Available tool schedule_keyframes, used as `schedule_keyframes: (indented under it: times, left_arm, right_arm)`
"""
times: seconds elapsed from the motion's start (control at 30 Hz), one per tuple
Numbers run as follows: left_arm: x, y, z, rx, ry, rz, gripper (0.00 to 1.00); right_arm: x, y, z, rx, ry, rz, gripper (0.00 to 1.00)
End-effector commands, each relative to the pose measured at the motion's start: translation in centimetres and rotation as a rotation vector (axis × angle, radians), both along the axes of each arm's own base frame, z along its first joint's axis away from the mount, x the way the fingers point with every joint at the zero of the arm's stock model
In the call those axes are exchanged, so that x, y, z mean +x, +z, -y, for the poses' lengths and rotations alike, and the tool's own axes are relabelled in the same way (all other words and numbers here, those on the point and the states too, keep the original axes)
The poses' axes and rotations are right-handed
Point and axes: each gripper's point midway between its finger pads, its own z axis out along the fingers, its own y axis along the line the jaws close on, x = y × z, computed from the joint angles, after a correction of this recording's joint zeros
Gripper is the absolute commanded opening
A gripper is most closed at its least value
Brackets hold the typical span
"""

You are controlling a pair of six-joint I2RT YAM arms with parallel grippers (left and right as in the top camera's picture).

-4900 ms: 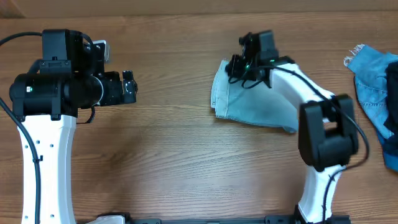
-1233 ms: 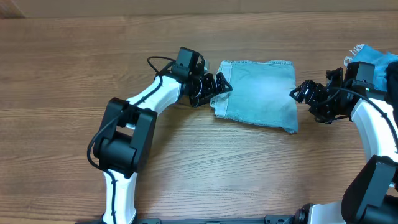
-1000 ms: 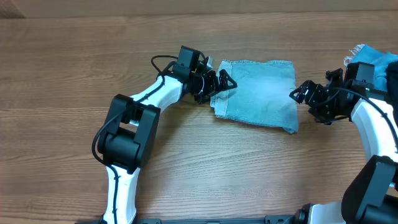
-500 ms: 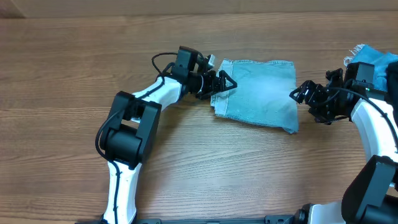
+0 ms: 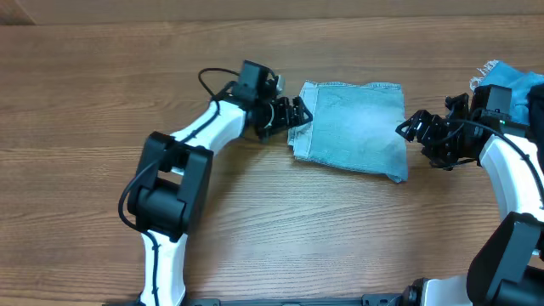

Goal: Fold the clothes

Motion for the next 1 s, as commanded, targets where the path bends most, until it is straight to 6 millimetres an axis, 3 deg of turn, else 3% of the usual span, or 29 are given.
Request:
schedule_keyframes:
  times: [0.0,0.27,0.37,0.43,0.5,0.53,0.6,0.67,0.77,0.97]
  left_arm:
    - [-1.7,-4.1,0.5,0.115,0.014,-0.041,0.97]
    - [-2.2,-3.5,1.5,0.056,-0.007,-0.066,0.95]
    - [-2.3,-3.7,1.0,0.067,-0.018,-0.065,0.94]
    - [-1.7,-3.2,0.0,0.057,-0.021,-0.056,0.93]
    - [-0.6,-1.4,-2.2,0.028,-0.021,-0.026,0.92]
    - [0.0,-0.1,-3.6,0.016,-0.016,-0.005,0.92]
    - [1.0,3.1,-6.9,0.021,0.003,0.053,0.93]
    - [1.3,6.7,-9.7,0.034,0.014,0.124,0.93]
    - [0.3,11.9,-12.6,0.074,0.008,0.228,0.93]
    - [-3.4,18.7,-16.3,0.24,0.03,0.358,0.97]
  right_arm:
    - [0.4,0.8,0.1,-0.009,0.002,0.025,0.9]
    - [0.3,0.8,-0.2,-0.001,0.007,0.021,0.86]
    - [0.0,0.6,-0.6,-0.014,0.04,0.011,0.86]
    - [-0.1,0.3,0.2,-0.057,0.014,-0.006,0.85]
    - [-0.1,-0.1,1.5,-0.116,-0.027,-0.025,0.87]
    - [-0.1,-0.3,1.9,-0.137,-0.034,-0.03,0.93]
    - [0.1,-1.0,2.1,-0.148,-0.033,-0.035,1.0]
    - [0.7,-1.9,2.0,-0.139,-0.02,-0.031,1.0]
    - [2.1,-3.6,1.0,-0.082,0.057,0.004,1.0]
    - [4.5,-6.5,0.1,-0.01,0.107,0.059,0.99]
